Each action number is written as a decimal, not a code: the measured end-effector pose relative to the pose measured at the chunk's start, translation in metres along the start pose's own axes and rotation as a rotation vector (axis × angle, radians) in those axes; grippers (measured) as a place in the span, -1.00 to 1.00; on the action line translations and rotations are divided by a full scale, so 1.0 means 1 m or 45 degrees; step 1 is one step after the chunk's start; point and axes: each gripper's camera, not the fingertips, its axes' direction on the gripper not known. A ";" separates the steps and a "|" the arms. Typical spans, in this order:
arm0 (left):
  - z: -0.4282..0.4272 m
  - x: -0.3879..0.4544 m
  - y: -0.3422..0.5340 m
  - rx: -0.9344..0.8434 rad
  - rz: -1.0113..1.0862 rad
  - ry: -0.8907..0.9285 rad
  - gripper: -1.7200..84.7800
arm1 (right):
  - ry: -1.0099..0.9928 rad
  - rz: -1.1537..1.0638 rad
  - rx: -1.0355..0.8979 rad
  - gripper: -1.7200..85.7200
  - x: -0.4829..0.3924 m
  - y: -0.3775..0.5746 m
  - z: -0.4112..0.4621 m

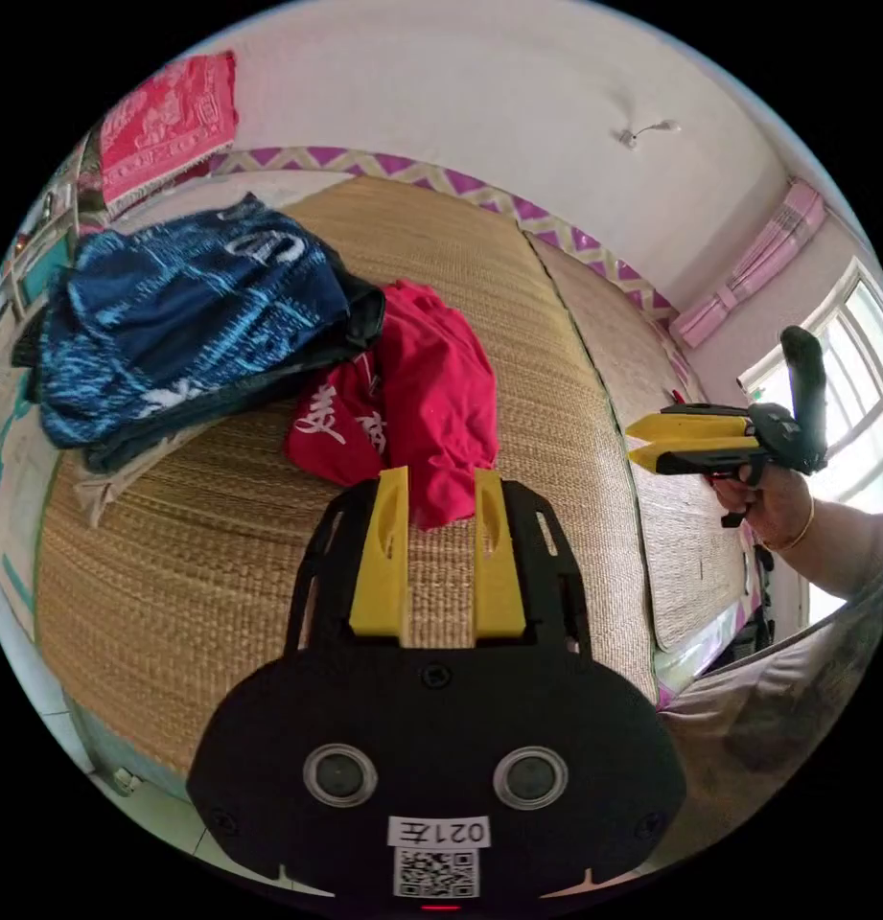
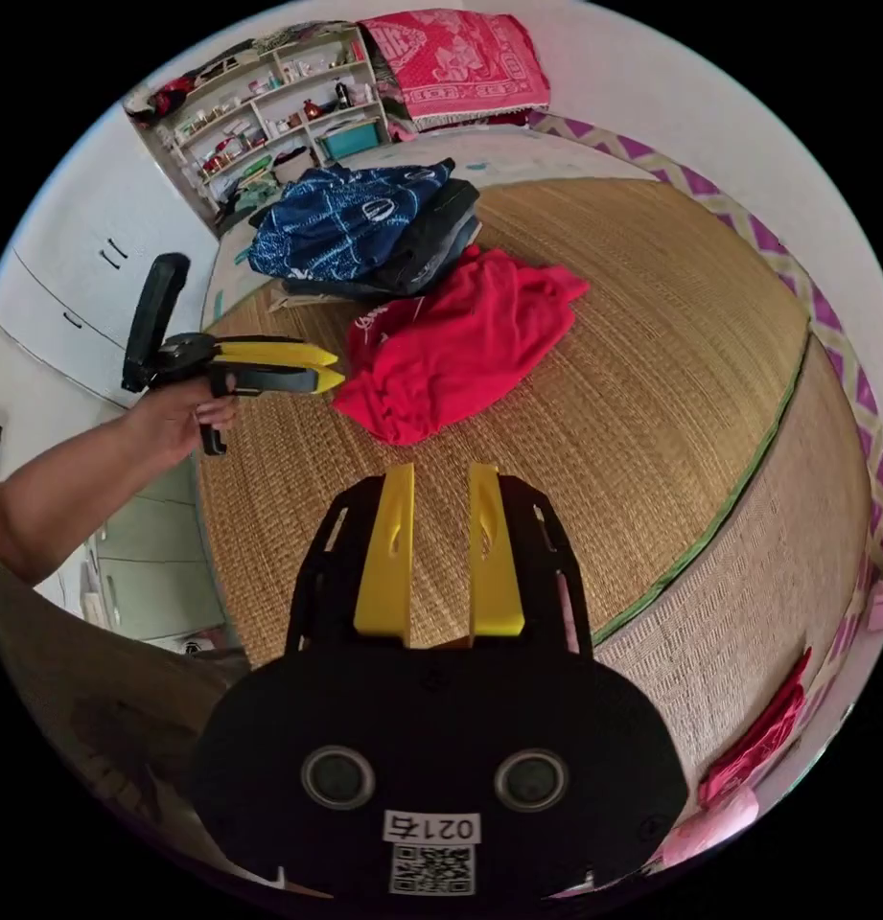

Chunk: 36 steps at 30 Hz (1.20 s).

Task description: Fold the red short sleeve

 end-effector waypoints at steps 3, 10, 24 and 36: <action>0.042 0.019 -0.015 -0.144 0.024 -0.069 -0.68 | -0.062 0.053 -0.037 -0.75 0.019 -0.006 -0.005; 0.008 0.116 -0.029 0.017 0.119 -0.359 -0.87 | -0.141 0.165 -0.033 -0.76 0.063 0.018 -0.056; 0.045 0.380 -0.050 -0.010 0.761 -0.483 -0.88 | -0.270 0.414 0.066 -0.75 0.122 0.087 -0.157; 0.059 0.504 0.019 -0.126 0.976 -0.397 -0.84 | 0.026 0.033 -0.209 -0.68 0.026 -0.001 -0.085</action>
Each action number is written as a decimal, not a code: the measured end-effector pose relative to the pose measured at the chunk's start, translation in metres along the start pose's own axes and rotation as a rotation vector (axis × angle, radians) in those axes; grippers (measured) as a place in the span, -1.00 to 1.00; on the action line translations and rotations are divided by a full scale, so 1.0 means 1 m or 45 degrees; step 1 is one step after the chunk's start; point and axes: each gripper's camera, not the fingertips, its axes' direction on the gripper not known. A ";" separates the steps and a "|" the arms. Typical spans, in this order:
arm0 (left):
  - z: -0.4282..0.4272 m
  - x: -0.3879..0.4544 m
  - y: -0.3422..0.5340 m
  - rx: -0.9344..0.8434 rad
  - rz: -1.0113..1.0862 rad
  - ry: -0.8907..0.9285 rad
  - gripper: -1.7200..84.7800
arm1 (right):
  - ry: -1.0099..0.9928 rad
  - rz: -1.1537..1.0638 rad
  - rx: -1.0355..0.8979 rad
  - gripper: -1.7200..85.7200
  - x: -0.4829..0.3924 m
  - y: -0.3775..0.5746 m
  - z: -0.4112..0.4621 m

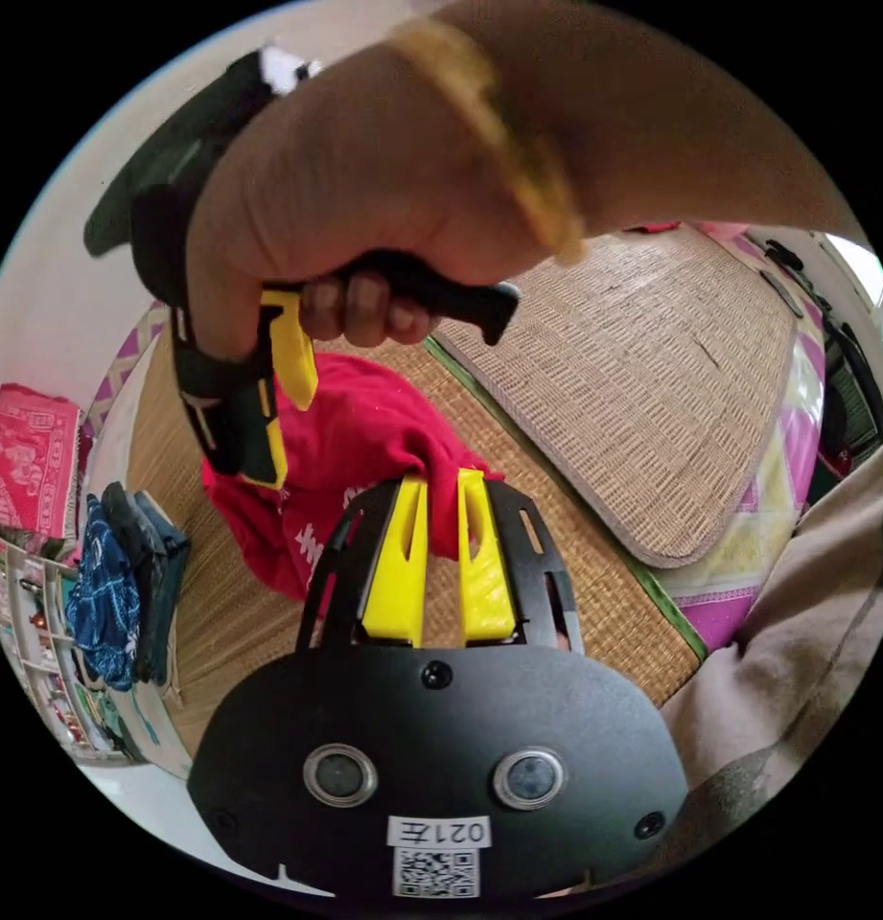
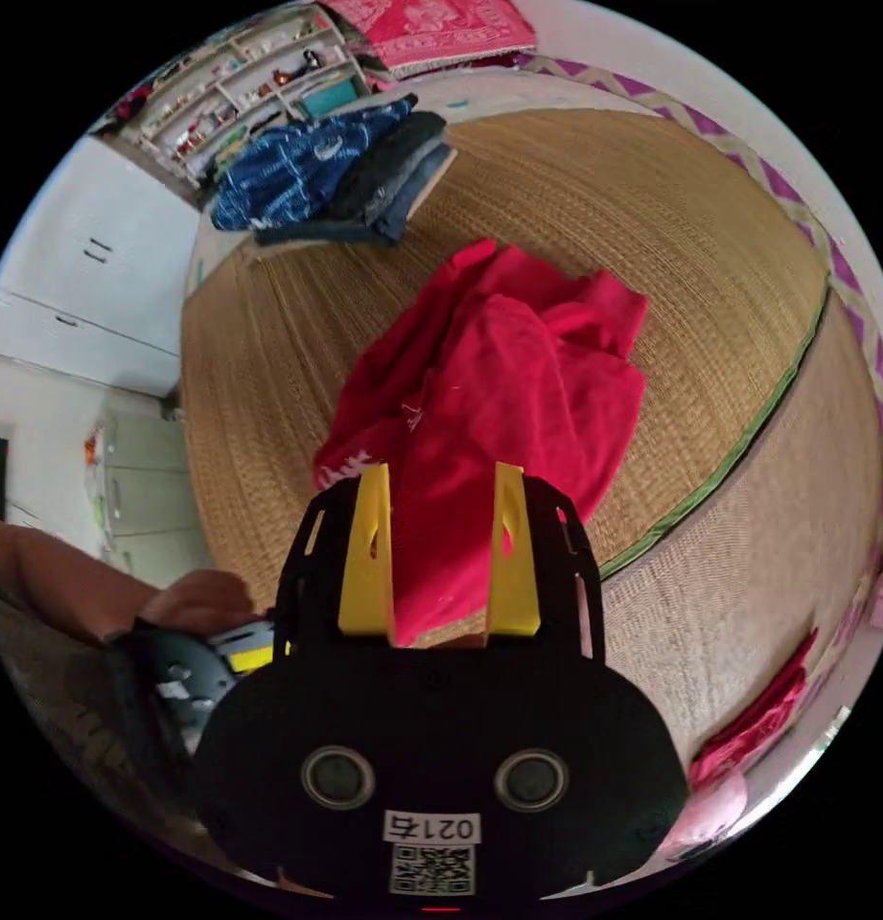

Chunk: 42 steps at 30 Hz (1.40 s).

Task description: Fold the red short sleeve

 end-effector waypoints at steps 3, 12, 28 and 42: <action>-0.012 -0.003 0.017 0.000 -0.017 0.012 -0.85 | 0.092 0.047 0.056 -0.88 -0.009 -0.003 0.010; -0.020 -0.048 0.080 -0.107 -0.293 0.076 -0.97 | -0.155 0.467 0.327 -0.97 0.048 0.099 -0.051; 0.038 -0.098 0.094 -0.101 -0.489 0.184 -0.97 | -0.452 1.002 0.394 -0.83 0.066 0.263 0.036; 0.206 -0.087 0.045 -0.143 -0.586 0.473 -0.82 | -0.049 0.434 0.101 -0.92 -0.005 0.026 0.087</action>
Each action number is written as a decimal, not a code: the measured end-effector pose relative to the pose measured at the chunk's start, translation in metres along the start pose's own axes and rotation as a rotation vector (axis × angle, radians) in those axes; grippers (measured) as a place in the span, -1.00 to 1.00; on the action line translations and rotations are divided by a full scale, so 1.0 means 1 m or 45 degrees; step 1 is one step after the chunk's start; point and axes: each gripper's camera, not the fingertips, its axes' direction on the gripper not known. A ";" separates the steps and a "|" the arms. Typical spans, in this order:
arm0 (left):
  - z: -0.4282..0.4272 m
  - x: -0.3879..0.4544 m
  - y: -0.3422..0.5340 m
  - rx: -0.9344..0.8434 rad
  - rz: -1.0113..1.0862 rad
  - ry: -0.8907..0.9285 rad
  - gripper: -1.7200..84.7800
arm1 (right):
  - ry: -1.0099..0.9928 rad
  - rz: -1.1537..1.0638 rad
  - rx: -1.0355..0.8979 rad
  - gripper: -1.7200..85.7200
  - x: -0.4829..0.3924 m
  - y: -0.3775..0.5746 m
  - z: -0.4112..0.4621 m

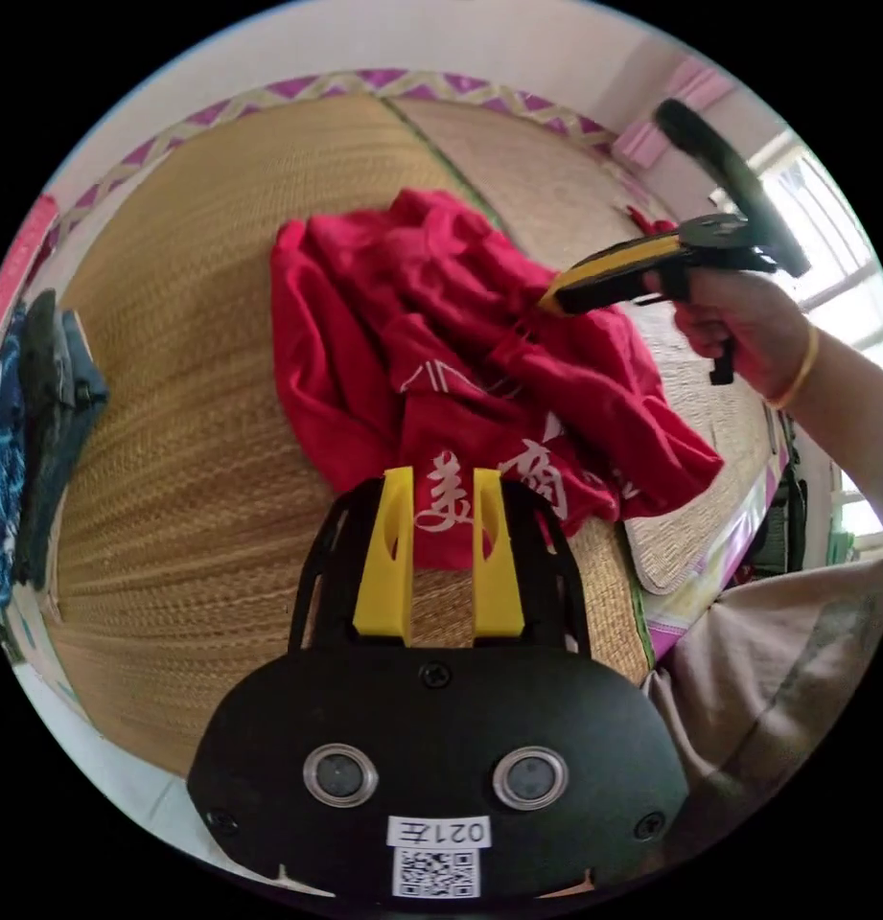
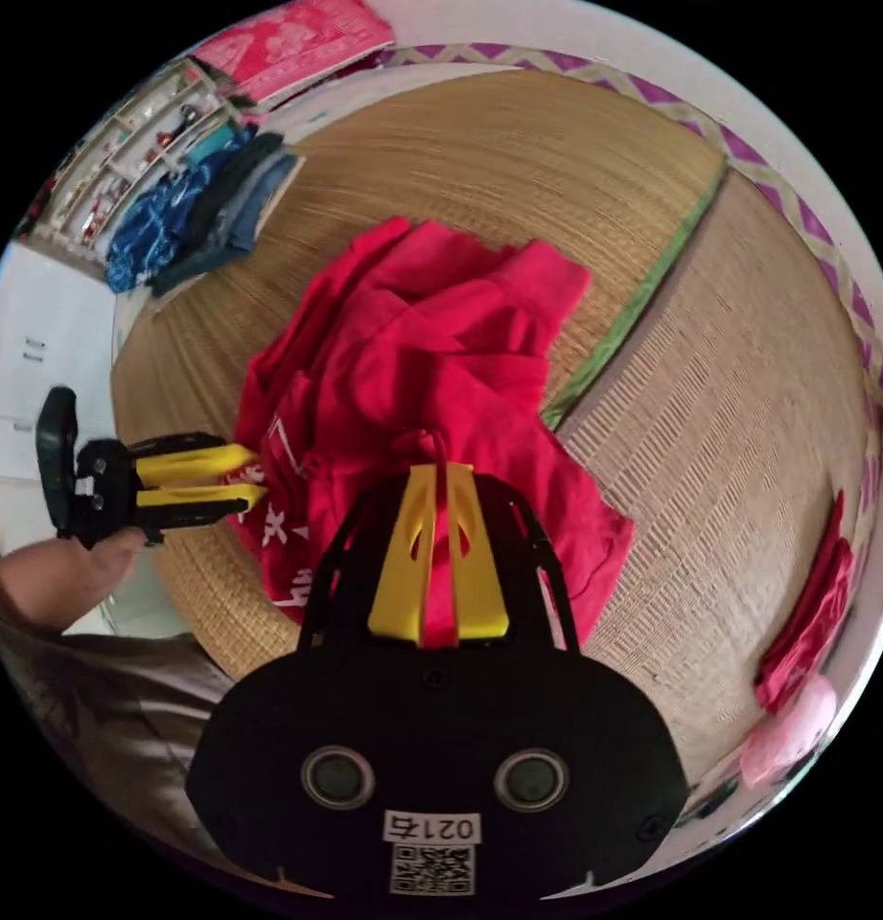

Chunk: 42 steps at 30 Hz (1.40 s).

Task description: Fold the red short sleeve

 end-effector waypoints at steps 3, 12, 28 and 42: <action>-0.013 -0.019 0.032 0.101 -0.038 0.086 -0.95 | -0.113 0.214 0.162 -0.95 0.050 0.040 -0.038; 0.050 -0.077 0.129 0.065 -0.191 0.436 -0.98 | -0.468 0.756 -0.022 -0.95 0.192 0.170 0.043; 0.025 -0.038 0.136 0.273 -0.011 0.383 -0.98 | -0.099 -0.339 0.051 -0.74 -0.031 -0.056 0.078; 0.039 -0.020 0.132 0.237 0.060 0.366 -0.98 | -0.507 -0.517 0.185 -0.97 0.028 -0.025 0.048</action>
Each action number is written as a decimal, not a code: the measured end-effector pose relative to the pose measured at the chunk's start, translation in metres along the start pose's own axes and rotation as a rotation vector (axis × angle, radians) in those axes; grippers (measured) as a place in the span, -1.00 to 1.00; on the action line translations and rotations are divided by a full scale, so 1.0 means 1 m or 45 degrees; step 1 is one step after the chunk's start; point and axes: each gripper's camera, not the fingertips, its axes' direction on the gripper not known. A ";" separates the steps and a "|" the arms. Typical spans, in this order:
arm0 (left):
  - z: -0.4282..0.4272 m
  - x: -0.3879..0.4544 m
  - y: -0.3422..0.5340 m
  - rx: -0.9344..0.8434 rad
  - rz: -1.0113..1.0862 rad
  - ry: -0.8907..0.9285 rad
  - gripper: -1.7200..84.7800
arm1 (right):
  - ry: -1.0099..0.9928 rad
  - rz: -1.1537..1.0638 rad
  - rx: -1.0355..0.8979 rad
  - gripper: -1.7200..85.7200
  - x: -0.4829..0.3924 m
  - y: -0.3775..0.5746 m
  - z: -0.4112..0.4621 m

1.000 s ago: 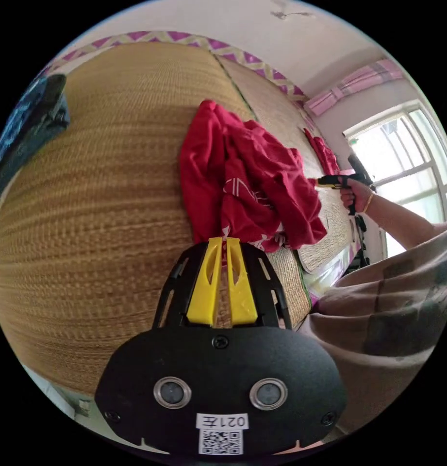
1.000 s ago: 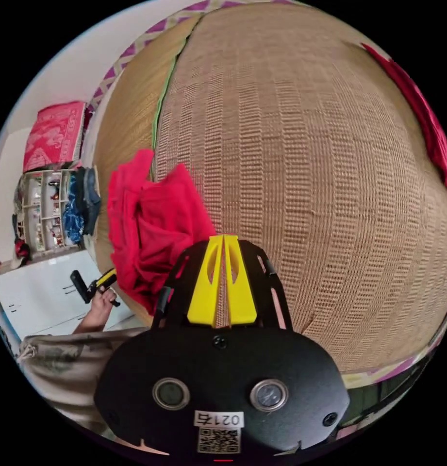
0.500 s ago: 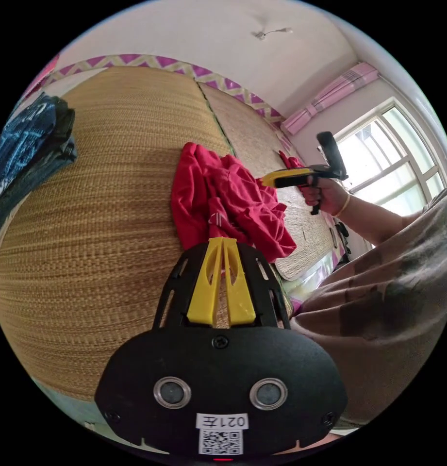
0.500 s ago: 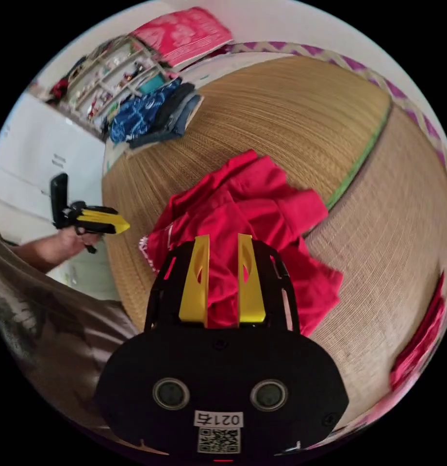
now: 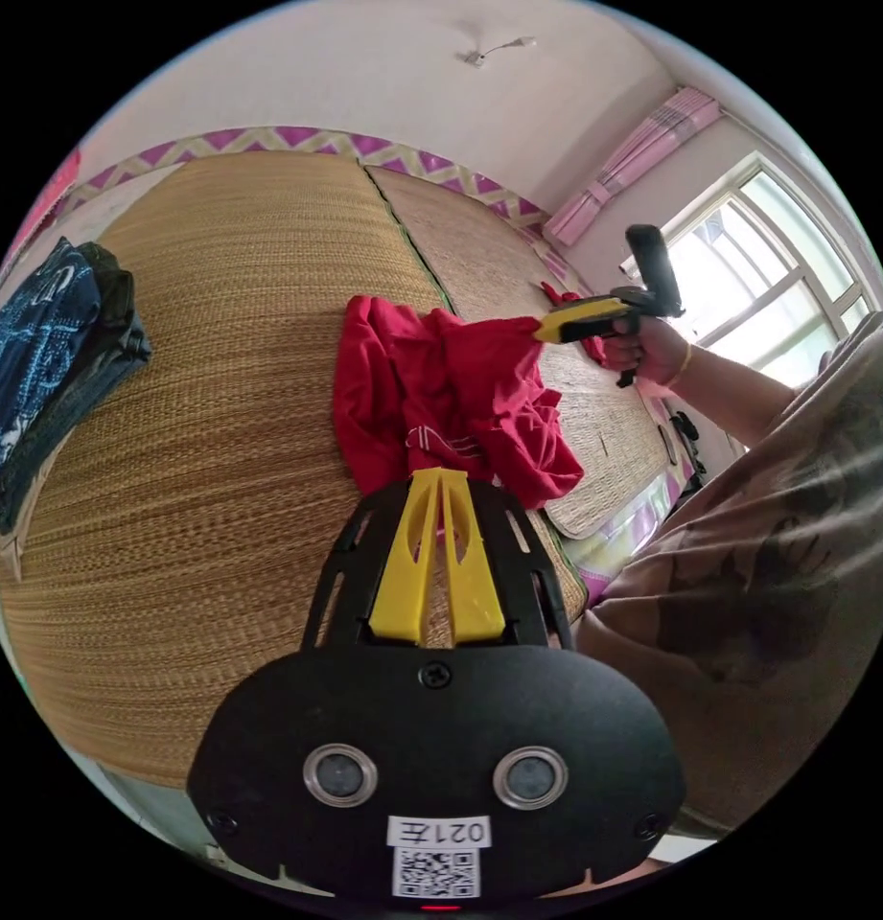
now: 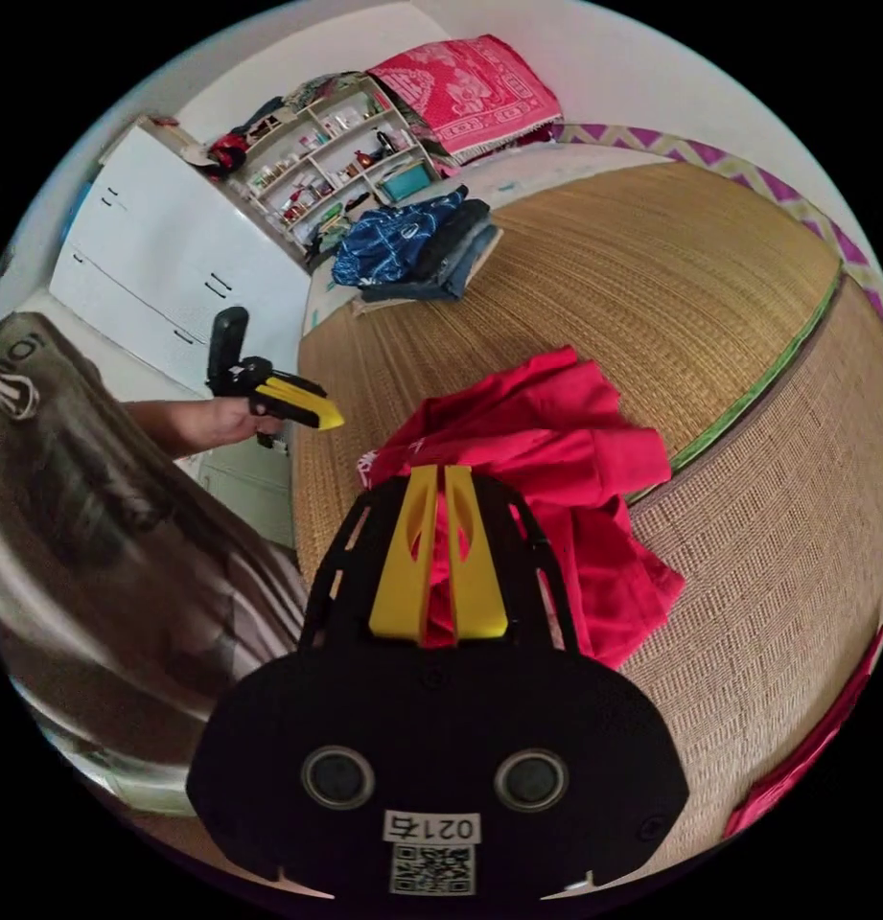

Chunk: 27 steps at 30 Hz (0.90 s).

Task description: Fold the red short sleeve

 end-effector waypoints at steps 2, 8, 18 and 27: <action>0.010 0.003 -0.014 0.021 0.011 0.030 -0.98 | -0.083 0.004 0.033 -0.96 0.004 0.025 -0.018; 0.040 0.024 -0.070 0.009 0.120 0.067 -0.98 | -0.119 0.034 -0.132 -0.97 0.026 0.098 -0.021; 0.074 0.036 -0.088 -0.188 0.156 -0.062 -0.98 | 0.136 0.871 -0.291 -0.95 0.129 0.269 0.020; 0.110 0.039 -0.153 -0.173 0.181 0.039 -0.84 | 0.125 0.707 0.104 -0.72 0.086 0.196 0.000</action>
